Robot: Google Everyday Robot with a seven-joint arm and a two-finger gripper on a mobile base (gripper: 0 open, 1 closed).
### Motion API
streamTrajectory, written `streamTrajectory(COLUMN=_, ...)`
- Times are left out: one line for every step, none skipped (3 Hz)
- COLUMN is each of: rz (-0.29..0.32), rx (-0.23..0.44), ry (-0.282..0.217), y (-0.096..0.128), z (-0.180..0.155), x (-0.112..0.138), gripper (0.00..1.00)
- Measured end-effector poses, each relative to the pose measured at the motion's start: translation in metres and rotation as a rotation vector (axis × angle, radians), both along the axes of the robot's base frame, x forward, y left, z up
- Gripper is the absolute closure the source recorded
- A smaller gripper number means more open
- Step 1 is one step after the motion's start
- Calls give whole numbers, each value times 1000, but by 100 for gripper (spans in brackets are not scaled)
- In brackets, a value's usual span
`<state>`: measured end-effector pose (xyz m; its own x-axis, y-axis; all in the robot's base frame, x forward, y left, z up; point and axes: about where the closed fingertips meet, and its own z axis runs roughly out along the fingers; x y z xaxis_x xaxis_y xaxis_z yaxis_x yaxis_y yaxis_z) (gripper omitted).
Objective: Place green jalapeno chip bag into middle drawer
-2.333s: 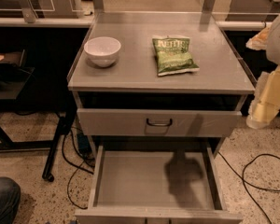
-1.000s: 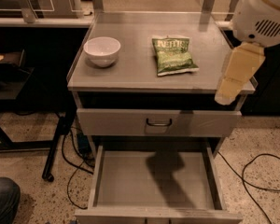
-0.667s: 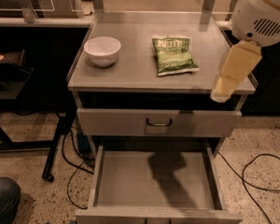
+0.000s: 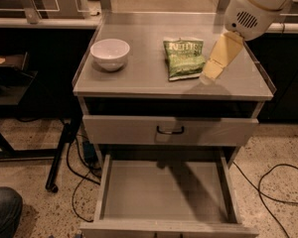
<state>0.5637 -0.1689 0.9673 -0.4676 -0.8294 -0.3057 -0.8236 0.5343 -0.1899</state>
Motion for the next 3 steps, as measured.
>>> streamTrajectory(rz=-35, rx=9, ry=30, y=-1, z=-13, x=28, gripper=0)
streamTrajectory(rz=-35, rx=9, ry=30, y=-1, z=-13, x=28, gripper=0)
streamTrajectory(rz=-112, rx=33, ry=61, y=8, z=-27, x=46, gripper=0)
